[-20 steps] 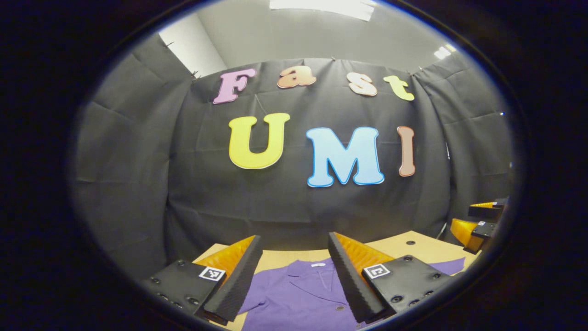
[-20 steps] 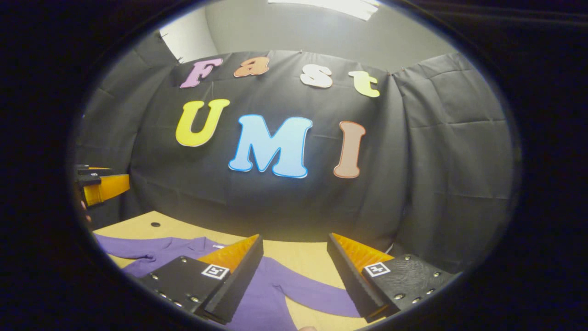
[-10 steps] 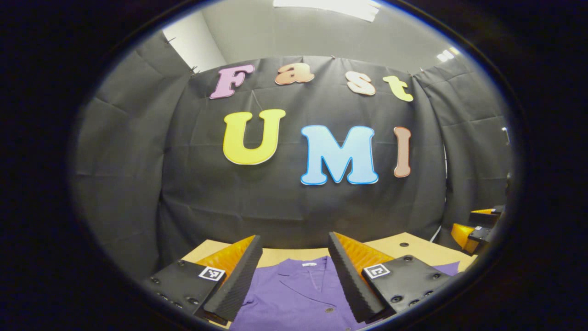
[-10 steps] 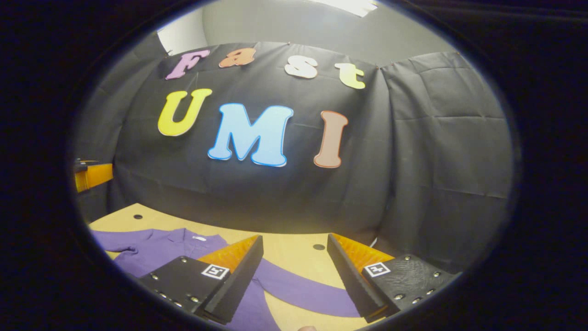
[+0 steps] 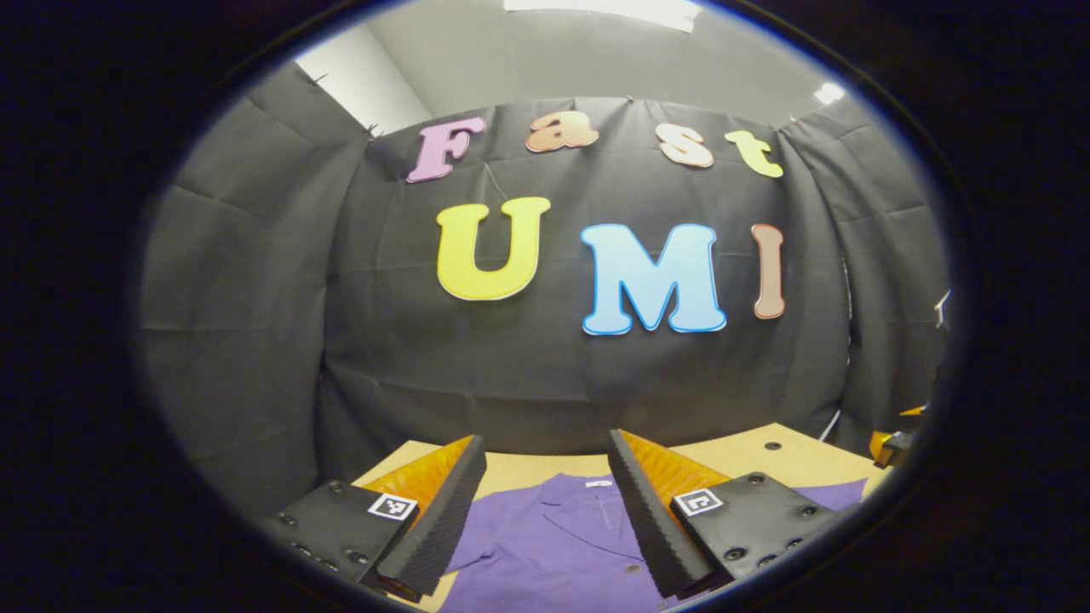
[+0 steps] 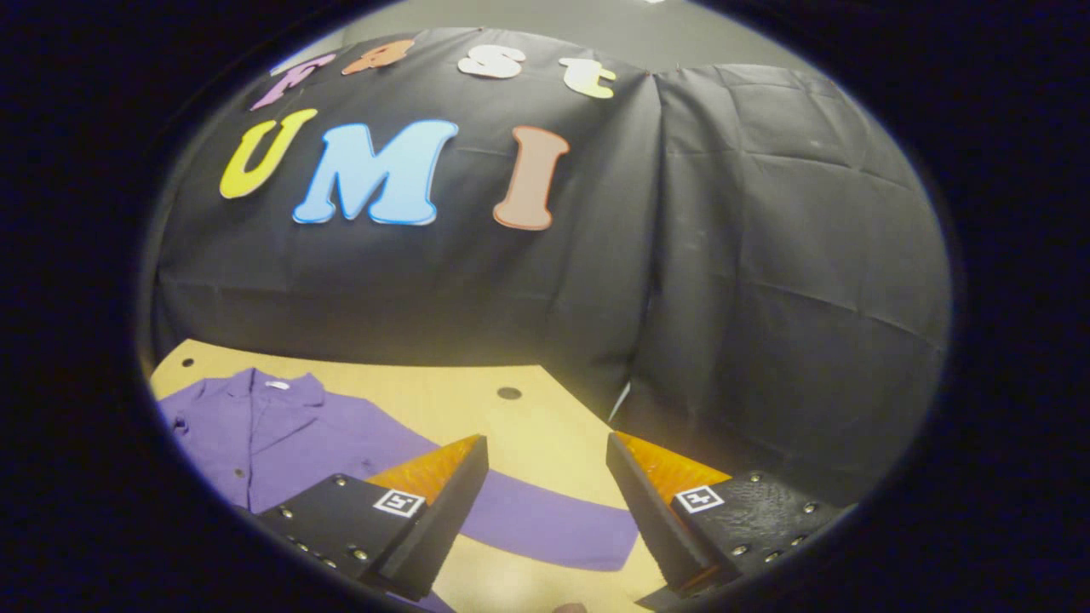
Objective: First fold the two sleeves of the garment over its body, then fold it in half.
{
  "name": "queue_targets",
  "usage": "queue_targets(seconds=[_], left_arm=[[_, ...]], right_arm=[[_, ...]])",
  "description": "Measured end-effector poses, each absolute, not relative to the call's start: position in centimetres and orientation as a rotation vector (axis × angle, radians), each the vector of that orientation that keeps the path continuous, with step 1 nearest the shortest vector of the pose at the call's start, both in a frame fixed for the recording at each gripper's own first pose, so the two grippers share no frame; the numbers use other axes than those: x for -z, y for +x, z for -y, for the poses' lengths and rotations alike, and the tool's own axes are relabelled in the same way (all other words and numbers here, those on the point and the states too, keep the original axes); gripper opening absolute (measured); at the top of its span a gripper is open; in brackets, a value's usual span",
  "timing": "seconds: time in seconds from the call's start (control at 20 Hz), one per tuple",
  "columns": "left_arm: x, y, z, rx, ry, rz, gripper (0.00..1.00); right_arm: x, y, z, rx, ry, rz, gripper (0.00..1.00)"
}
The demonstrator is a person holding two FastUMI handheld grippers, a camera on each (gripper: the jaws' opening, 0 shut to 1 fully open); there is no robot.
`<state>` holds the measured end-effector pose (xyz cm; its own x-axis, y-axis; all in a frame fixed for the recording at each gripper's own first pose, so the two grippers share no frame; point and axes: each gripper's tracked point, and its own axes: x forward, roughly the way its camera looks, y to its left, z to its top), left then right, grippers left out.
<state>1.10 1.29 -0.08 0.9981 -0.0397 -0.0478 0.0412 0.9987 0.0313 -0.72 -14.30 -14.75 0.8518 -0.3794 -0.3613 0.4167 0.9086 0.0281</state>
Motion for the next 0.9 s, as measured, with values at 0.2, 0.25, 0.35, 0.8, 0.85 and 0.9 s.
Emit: queue_targets(seconds=[0.2, 0.25, 0.35, 0.8, 0.85, 0.9], left_arm=[[0.2, 1.0, -1.4, 0.029, 0.032, -0.056, 0.94], [0.2, 0.9, -1.5, 0.025, 0.03, -0.058, 0.94], [0.2, 0.8, -1.7, 0.013, 0.028, -0.063, 0.94], [0.6, 0.2, -3.4, -0.061, 0.047, -0.089, 0.94], [0.8, 0.2, -3.5, -0.066, 0.047, -0.096, 0.94], [0.8, 0.1, -3.6, -0.071, 0.047, -0.101, 0.94]], right_arm=[[19.4, -1.3, 16.5, 0.468, 0.142, -0.46, 0.94], [20.4, -1.2, 16.7, 0.473, 0.156, -0.483, 0.92], [22.5, -1.2, 17.4, 0.484, 0.185, -0.527, 0.92], [32.2, -1.9, 19.9, 0.556, 0.356, -0.792, 0.92], [32.5, -1.9, 20.1, 0.561, 0.363, -0.81, 0.92], [33.1, -2.0, 20.0, 0.562, 0.373, -0.831, 0.92]])
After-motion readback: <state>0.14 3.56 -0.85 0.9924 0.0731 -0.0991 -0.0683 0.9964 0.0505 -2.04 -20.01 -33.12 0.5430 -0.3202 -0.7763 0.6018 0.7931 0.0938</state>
